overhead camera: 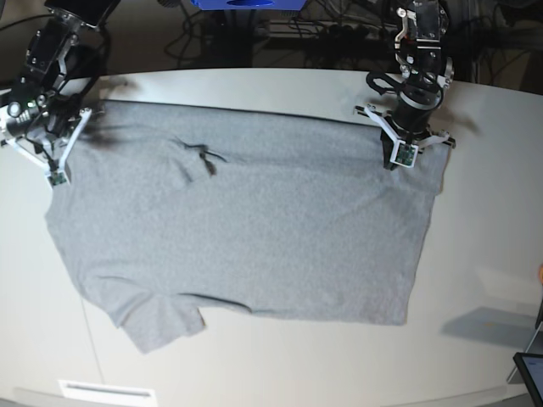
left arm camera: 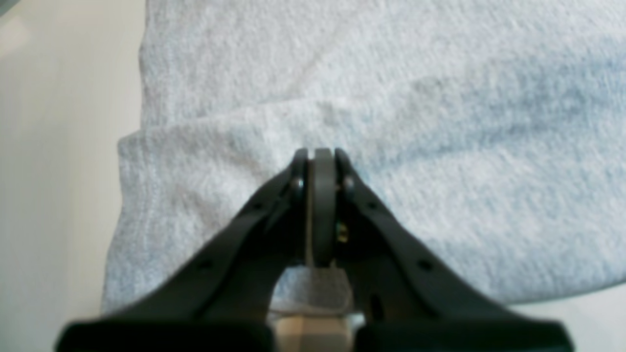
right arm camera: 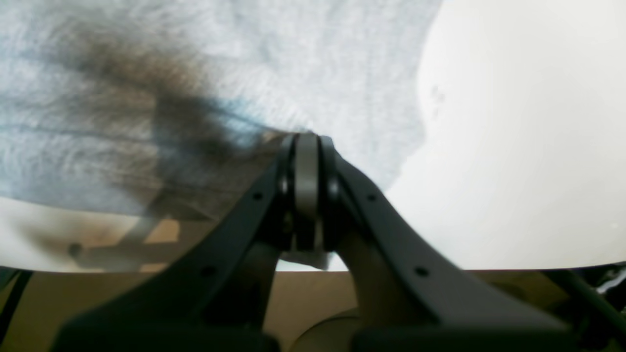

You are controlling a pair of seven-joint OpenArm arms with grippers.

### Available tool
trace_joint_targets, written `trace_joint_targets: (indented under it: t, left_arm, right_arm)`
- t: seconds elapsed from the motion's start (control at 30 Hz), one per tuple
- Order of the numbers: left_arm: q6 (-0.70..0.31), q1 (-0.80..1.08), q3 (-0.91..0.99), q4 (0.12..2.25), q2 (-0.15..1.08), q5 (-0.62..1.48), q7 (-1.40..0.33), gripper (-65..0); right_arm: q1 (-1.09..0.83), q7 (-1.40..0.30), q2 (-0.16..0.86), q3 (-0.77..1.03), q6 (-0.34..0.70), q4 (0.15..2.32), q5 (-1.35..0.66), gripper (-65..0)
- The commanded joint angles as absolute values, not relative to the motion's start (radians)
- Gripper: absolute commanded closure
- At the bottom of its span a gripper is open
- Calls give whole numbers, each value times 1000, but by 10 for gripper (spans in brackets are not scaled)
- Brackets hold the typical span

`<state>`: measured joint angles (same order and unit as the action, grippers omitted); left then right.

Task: Fold the T-shirt properly
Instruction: 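Adjust both grippers' grip on the shoulder corners, pulling the collar edge taut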

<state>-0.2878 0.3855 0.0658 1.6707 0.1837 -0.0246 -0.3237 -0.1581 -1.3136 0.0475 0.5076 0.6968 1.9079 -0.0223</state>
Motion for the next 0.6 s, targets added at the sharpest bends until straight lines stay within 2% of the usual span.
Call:
trace_joint_targets:
  t: [0.0, 0.57]
  left_arm:
    - [-280, 392, 71, 1676, 193, -33, -348, -27]
    - [-280, 407, 73, 1679, 206, -31, -348, -27]
  right_arm:
    - [-150, -1305, 59, 509, 698, 1922, -15, -7]
    - [-114, -1302, 77, 507, 698, 1837, -16, -7]
